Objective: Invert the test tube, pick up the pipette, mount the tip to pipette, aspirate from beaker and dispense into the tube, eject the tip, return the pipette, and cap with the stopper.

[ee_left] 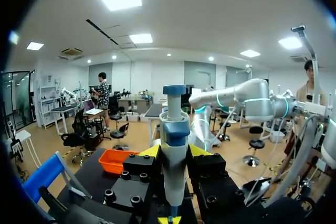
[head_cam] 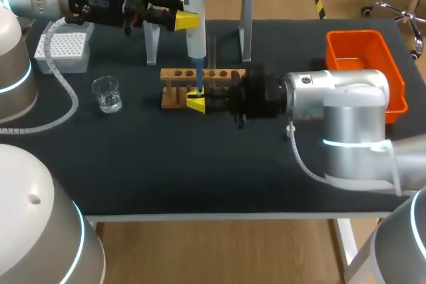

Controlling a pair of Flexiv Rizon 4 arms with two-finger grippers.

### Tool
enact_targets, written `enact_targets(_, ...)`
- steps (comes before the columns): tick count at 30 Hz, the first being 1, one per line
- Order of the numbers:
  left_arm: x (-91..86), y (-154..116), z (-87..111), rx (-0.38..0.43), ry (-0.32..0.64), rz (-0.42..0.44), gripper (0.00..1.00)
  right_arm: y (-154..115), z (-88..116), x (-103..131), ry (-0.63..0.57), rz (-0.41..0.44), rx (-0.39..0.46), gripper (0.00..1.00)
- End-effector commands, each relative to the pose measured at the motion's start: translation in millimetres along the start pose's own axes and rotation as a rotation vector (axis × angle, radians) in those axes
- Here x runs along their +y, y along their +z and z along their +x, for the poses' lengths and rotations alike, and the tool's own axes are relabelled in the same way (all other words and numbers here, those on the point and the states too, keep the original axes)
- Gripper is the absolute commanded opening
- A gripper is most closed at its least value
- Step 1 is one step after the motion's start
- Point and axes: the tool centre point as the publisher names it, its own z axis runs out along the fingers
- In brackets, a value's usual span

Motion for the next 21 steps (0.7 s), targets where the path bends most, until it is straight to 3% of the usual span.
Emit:
enact_targets(1, 0.0, -1.5, -0.3, 0.004, 0.001, -0.001, 0.00, -0.4, 2.0, -4.1, 0.002, 0.001, 0.005, 0.00)
enact_targets(10, 0.0, -1.5, -0.3, 0.004, 0.001, -0.001, 0.00, -3.0, 3.3, -14.6, 0.018, 0.020, 0.009, 0.00)
enact_targets(21, 0.0, -1.5, -0.3, 0.004, 0.001, -0.001, 0.00, -4.7, 4.6, -11.6, 0.015, 0.015, 0.009, 0.00)
